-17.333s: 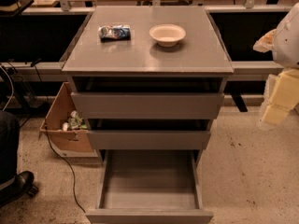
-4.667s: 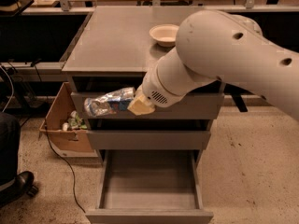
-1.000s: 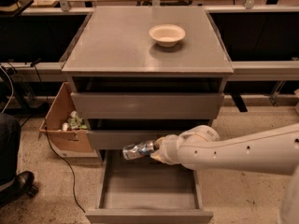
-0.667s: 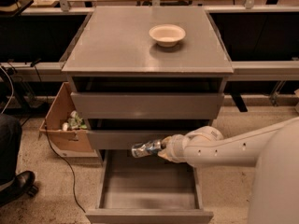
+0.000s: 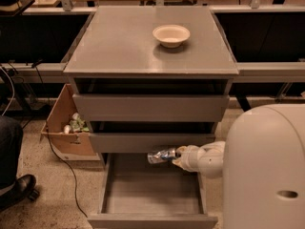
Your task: Place redbull can into bottom drawer
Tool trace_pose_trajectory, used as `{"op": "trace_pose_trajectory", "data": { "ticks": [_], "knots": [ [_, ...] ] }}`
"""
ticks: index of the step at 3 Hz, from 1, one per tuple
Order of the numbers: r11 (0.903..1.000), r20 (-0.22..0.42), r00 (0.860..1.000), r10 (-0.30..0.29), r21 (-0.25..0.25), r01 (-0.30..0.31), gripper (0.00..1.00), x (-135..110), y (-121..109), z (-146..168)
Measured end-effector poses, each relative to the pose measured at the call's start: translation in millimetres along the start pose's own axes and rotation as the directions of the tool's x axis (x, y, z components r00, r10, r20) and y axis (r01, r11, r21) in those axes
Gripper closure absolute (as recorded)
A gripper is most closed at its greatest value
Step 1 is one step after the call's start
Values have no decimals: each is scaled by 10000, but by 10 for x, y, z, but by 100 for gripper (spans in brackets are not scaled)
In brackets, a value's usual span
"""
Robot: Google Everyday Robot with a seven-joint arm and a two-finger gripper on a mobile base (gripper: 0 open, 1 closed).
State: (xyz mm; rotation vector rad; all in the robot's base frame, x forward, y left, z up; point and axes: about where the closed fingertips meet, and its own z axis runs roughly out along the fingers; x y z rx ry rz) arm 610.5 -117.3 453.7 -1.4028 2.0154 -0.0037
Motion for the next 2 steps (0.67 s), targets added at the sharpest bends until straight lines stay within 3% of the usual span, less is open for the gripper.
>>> {"op": "trace_pose_trajectory", "data": {
  "ticks": [1, 2],
  "knots": [
    [9999, -16, 9999, 170, 32, -170, 100, 256, 94, 207],
    [9991, -407, 9991, 145, -392, -161, 100, 370, 284, 371]
  ]
}}
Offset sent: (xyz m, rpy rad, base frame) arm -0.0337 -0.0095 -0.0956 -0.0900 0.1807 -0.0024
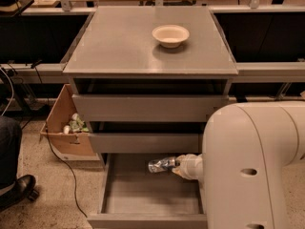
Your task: Place redbull can into bottom drawer
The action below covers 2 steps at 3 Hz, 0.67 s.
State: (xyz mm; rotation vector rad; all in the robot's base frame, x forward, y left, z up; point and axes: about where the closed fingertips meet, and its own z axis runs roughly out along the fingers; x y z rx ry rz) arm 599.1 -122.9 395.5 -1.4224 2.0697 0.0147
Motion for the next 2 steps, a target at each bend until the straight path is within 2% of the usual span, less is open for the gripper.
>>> {"op": "trace_pose_trajectory", "data": {
  "ticks": [1, 2],
  "knots": [
    [10000, 0, 10000, 0, -1, 0, 100, 0, 0, 0],
    [9998, -40, 10000, 1, -198, -2, 100, 98, 116, 154]
  ]
}}
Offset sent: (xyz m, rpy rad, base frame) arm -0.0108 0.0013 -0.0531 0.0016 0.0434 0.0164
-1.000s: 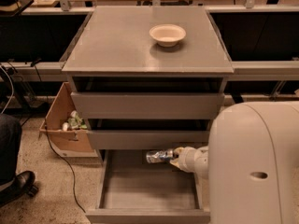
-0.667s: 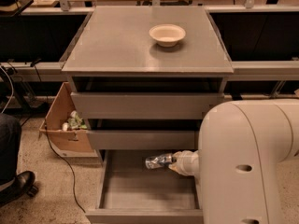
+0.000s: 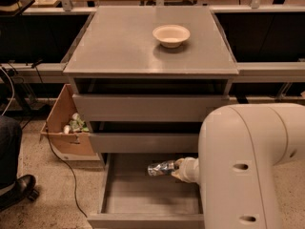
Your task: Place redbull can into bottom drawer
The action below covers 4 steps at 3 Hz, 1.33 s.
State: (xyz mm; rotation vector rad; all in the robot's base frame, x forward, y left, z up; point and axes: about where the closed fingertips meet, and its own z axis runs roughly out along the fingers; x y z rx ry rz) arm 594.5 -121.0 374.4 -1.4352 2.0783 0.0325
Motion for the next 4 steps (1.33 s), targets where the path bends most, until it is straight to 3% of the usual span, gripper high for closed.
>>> {"op": "trace_pose_trajectory", "data": {
  "ticks": [4],
  "knots": [
    [9971, -472, 9963, 717, 305, -703, 100, 975, 402, 1054]
  ]
}}
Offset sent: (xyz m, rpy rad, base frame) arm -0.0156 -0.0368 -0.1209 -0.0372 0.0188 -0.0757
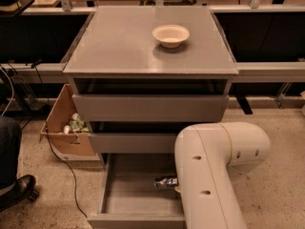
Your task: Place redbull can into bottom drawer
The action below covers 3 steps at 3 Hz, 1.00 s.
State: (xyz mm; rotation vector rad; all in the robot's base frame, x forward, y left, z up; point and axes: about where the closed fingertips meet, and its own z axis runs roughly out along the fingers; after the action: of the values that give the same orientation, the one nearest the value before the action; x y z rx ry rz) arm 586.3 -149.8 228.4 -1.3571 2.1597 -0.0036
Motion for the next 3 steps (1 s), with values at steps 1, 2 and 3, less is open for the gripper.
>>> {"op": "trace_pose_trajectory", "data": {
  "ticks": [1, 2, 3],
  "knots": [
    [9997, 64, 9997, 253, -30, -253, 100, 92, 90, 267],
    [9992, 43, 9992, 401, -7, -401, 100, 173, 126, 439],
    [9985, 17, 9985, 539, -46, -539, 85, 249, 140, 537]
  ]
}}
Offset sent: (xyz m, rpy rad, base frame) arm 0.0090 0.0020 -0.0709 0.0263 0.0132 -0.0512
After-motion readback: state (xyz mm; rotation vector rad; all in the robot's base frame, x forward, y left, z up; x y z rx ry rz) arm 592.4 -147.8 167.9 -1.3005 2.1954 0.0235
